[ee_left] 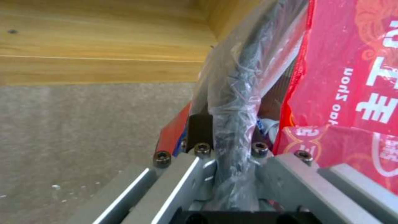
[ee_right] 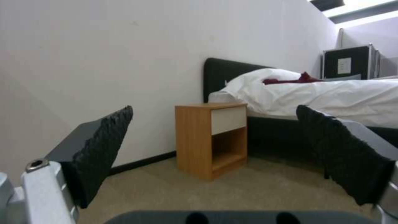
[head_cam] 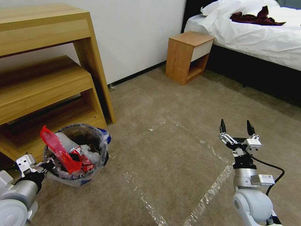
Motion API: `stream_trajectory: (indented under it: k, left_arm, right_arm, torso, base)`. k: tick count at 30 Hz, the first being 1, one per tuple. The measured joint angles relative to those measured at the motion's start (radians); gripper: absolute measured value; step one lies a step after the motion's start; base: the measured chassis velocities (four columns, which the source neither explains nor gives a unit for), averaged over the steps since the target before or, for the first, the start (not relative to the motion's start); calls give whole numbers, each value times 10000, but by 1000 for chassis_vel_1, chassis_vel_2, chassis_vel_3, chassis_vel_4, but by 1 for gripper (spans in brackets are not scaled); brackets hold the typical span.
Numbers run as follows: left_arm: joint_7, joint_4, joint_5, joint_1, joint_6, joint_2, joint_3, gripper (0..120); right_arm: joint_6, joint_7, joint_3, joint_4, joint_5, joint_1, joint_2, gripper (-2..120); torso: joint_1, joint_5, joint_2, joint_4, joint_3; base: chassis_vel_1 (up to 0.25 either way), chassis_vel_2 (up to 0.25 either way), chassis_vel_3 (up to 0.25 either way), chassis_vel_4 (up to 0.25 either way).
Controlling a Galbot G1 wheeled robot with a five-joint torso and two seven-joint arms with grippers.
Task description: Pick up the trash bin and place the garbage on the floor into it.
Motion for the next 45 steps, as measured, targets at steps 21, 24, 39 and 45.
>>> stream_trajectory:
  k: [21, 24, 39, 45]
  left_arm:
    - [-174, 34, -404, -16, 223, -8, 196, 1]
    - [-174, 53, -383, -35, 222, -26, 231, 1]
    - [-228, -132, -613, 173, 446, -29, 302, 1]
    - [-563, -498, -1418, 409, 870, 75, 452, 1]
  right_arm:
    - [-33, -28, -155, -307, -21, 175, -22, 98]
    - [-28, -28, -193, -356, -25, 204, -32, 98]
    - [29, -54, -302, -530, -87, 324, -20, 98]
    - [40, -58, -276, -569, -53, 365, -83, 98]
  torso:
    - [0, 0, 0, 1, 0]
    - [0, -1, 0, 0, 1]
    - [0, -1, 0, 1, 0]
    - [0, -1, 0, 1, 0]
  base:
    - [-79, 80, 81, -80]
    - [-73, 76, 66, -82]
    - [-53, 50, 56, -55]
    - [-58, 70, 54, -57]
